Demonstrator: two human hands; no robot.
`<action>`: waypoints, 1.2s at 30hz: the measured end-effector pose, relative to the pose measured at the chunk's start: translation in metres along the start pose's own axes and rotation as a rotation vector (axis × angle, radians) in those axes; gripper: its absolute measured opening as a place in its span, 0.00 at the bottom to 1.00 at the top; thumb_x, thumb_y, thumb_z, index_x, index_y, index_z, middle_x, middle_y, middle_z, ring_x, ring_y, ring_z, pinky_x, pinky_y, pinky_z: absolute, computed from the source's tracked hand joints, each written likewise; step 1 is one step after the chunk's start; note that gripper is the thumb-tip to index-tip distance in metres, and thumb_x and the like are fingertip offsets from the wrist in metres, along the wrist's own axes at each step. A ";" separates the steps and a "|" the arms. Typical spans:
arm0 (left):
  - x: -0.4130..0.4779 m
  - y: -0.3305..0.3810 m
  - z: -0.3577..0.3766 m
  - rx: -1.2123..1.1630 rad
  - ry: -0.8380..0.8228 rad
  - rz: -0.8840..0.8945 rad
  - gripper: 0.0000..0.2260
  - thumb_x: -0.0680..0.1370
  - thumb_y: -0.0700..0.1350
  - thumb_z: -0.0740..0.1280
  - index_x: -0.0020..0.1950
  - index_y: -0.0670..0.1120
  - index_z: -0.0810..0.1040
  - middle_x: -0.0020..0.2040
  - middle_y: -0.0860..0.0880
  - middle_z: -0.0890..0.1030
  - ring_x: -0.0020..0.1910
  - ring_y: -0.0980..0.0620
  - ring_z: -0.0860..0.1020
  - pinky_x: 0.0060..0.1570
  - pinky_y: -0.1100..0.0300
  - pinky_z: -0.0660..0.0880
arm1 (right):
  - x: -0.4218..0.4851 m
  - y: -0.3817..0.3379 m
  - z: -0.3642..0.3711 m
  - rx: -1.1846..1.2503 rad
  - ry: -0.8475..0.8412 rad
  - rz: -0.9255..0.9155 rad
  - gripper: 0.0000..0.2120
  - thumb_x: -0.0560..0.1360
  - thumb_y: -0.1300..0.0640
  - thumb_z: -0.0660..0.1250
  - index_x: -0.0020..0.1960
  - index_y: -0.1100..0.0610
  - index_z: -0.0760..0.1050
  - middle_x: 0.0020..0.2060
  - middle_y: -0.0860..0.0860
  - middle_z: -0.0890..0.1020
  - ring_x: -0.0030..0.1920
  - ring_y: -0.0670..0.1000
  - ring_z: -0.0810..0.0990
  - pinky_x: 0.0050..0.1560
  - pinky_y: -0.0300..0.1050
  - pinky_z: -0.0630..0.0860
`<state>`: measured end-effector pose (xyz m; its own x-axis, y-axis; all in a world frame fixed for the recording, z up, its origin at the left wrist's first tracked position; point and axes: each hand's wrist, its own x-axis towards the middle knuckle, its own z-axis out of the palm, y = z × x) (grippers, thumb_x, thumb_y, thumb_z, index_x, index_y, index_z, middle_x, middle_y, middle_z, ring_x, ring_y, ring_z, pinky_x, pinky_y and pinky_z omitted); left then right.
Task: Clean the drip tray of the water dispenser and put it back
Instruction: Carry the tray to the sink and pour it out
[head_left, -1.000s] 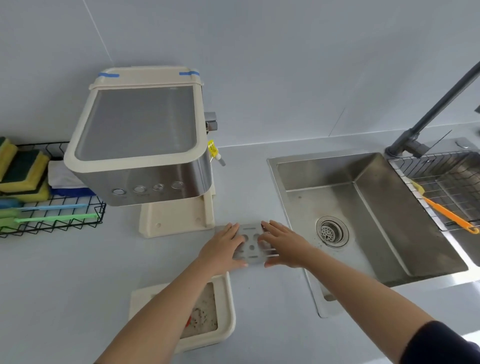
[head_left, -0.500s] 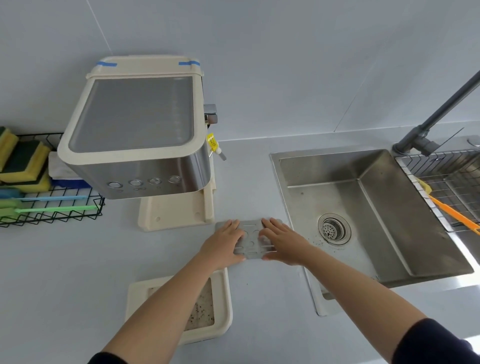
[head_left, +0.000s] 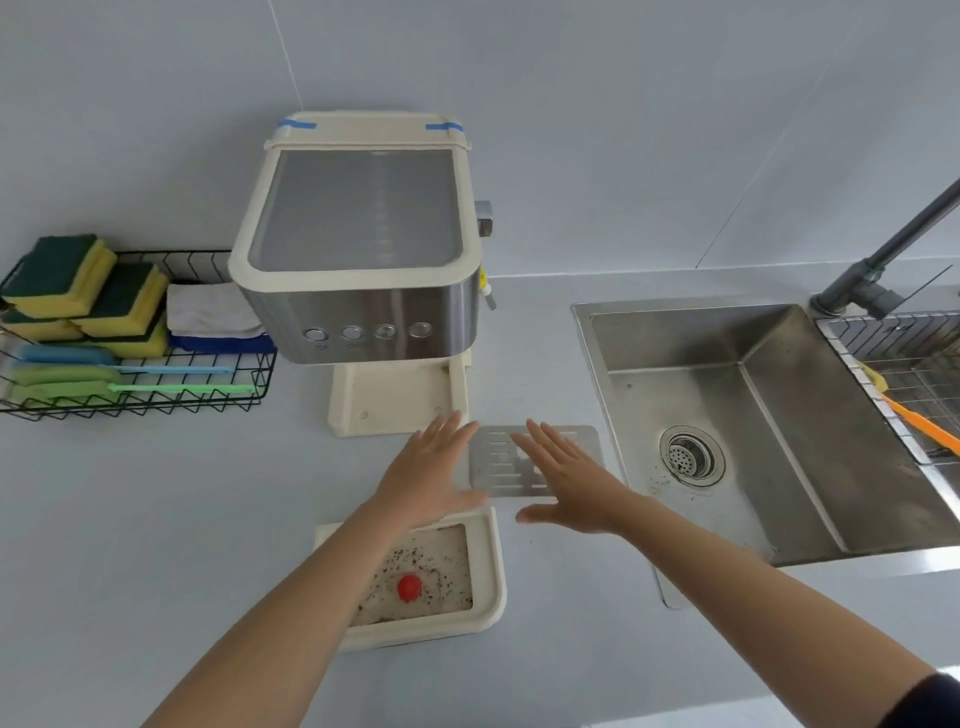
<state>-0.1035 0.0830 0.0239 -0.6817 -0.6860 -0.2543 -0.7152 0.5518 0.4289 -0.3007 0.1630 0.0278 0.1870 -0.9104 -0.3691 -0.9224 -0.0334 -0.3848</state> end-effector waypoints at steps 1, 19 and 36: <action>-0.010 -0.005 -0.002 -0.008 0.016 -0.005 0.40 0.71 0.60 0.65 0.74 0.52 0.47 0.77 0.48 0.46 0.75 0.49 0.44 0.72 0.49 0.47 | -0.001 -0.008 0.002 0.010 -0.002 -0.009 0.45 0.71 0.39 0.63 0.75 0.51 0.38 0.76 0.52 0.39 0.75 0.52 0.37 0.74 0.48 0.41; -0.137 -0.085 0.019 -0.354 0.012 -0.246 0.58 0.59 0.62 0.75 0.74 0.52 0.38 0.76 0.51 0.39 0.75 0.53 0.44 0.73 0.53 0.51 | -0.023 -0.077 0.069 0.279 -0.089 0.162 0.66 0.59 0.37 0.74 0.70 0.53 0.25 0.74 0.47 0.32 0.73 0.45 0.33 0.74 0.49 0.42; -0.155 -0.090 0.044 -0.377 0.014 -0.158 0.58 0.64 0.54 0.76 0.63 0.58 0.23 0.74 0.50 0.32 0.75 0.53 0.53 0.62 0.62 0.64 | -0.039 -0.099 0.095 0.408 0.087 0.234 0.63 0.63 0.54 0.77 0.70 0.55 0.25 0.75 0.50 0.37 0.75 0.53 0.53 0.71 0.46 0.60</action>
<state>0.0599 0.1611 -0.0135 -0.5638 -0.7562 -0.3322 -0.7030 0.2282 0.6736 -0.1848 0.2411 -0.0006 -0.0545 -0.9058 -0.4201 -0.7255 0.3250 -0.6067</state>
